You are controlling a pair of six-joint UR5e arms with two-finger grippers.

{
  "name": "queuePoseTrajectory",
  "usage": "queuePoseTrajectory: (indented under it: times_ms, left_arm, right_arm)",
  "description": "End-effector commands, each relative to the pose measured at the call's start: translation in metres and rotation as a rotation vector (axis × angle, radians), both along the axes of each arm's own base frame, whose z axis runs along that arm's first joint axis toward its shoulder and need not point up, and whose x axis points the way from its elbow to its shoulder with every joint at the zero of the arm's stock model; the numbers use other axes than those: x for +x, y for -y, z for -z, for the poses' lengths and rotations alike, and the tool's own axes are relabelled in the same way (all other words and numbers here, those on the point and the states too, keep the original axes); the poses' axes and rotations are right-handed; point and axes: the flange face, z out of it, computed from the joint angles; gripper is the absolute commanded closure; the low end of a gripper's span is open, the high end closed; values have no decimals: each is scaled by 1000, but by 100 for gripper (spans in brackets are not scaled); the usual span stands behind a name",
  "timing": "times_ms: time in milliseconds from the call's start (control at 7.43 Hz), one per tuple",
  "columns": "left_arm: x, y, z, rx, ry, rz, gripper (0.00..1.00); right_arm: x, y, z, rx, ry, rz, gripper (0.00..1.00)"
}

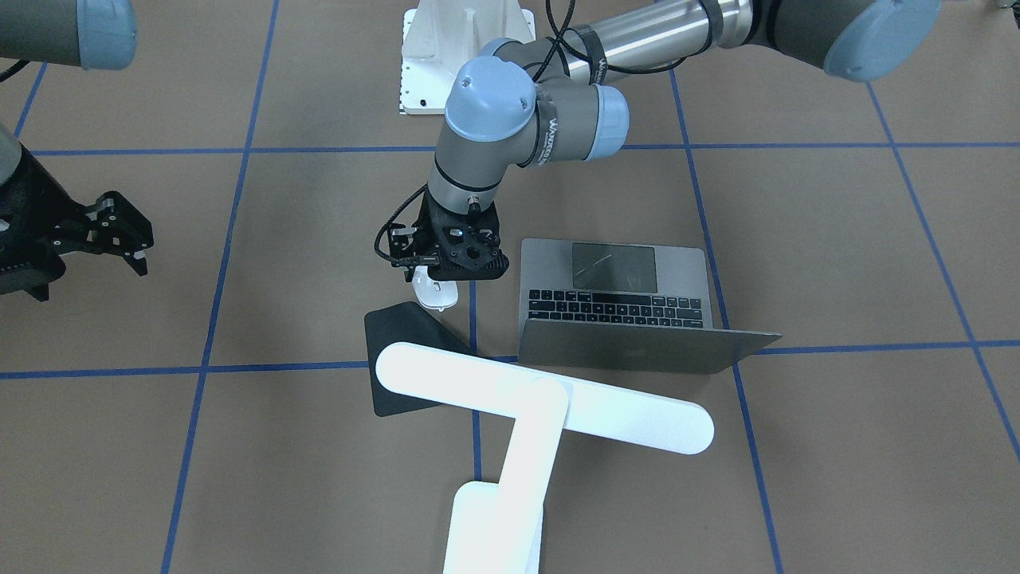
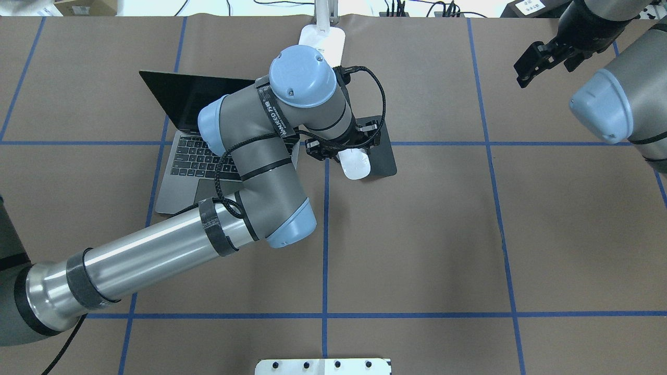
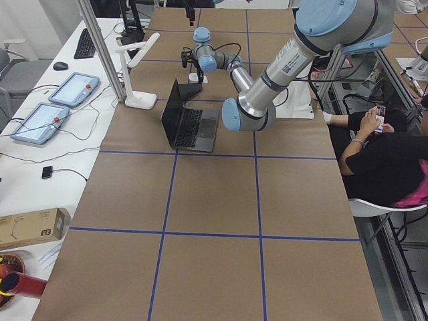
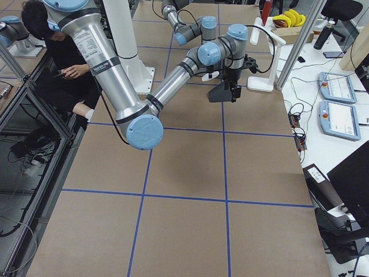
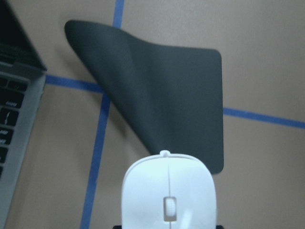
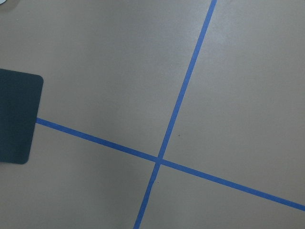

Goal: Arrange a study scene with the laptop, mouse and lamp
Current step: 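Lower the mouse onto the mousepad and release it with the left gripper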

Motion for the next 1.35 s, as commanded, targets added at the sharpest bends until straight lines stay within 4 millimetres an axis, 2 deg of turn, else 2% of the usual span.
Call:
queuePoseTrajectory:
  times_ms: [0,404,673,1211]
  left_arm:
    - [-1,16,-6,15,12,29,38]
    - [3,18,-9,44,28,28,38]
    - [12,31,-6,54,59,67,38]
    - [16,38,-9,121,91,80,39]
  right_arm:
    - [2,1,0,1,-1,-3,0]
    - [3,0,2,5,0,-6,0]
    - [4,1,2,5,0,-7,0]
    - [6,2,1,4,-2,-11,0]
